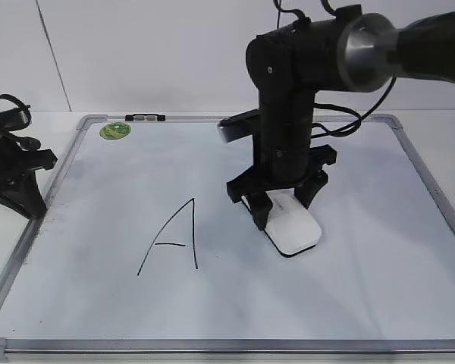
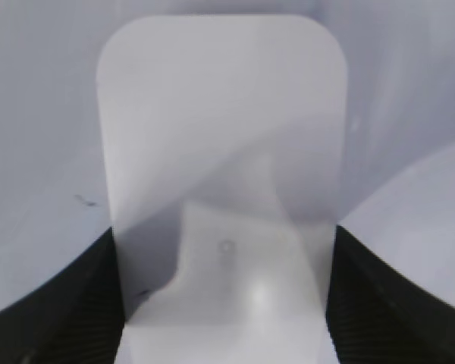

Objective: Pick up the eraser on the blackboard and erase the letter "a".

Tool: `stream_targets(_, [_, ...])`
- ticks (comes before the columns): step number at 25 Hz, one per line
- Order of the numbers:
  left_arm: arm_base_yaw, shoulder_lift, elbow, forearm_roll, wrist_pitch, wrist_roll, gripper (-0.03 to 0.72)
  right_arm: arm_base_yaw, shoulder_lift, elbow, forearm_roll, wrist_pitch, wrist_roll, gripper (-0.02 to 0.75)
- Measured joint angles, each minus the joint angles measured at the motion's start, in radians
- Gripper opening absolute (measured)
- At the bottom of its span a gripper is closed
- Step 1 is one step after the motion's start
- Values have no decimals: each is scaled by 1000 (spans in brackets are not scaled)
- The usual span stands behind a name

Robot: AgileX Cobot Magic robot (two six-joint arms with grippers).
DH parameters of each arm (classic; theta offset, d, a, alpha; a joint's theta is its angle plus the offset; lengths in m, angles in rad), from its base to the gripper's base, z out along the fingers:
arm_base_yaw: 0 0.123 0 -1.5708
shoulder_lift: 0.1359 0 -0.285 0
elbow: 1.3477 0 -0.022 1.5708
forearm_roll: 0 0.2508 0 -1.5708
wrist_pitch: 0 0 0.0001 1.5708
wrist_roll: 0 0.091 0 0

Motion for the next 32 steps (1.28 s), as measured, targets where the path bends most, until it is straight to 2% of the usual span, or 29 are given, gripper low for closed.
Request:
stream_targets(8, [0, 0, 0, 2, 2, -2, 17, -49, -24, -2, -24, 0, 12, 532])
stream_targets(21, [0, 0, 0, 6, 2, -4, 17, -52, -298, -20, -113, 6, 145, 532])
stream_targets(27, [0, 0, 0, 6, 2, -4, 17, -52, -436, 59, -234, -37, 256, 532])
stream_targets(32, [0, 0, 0, 7, 2, -4, 17, -59, -502, 192, -293, -57, 311, 532])
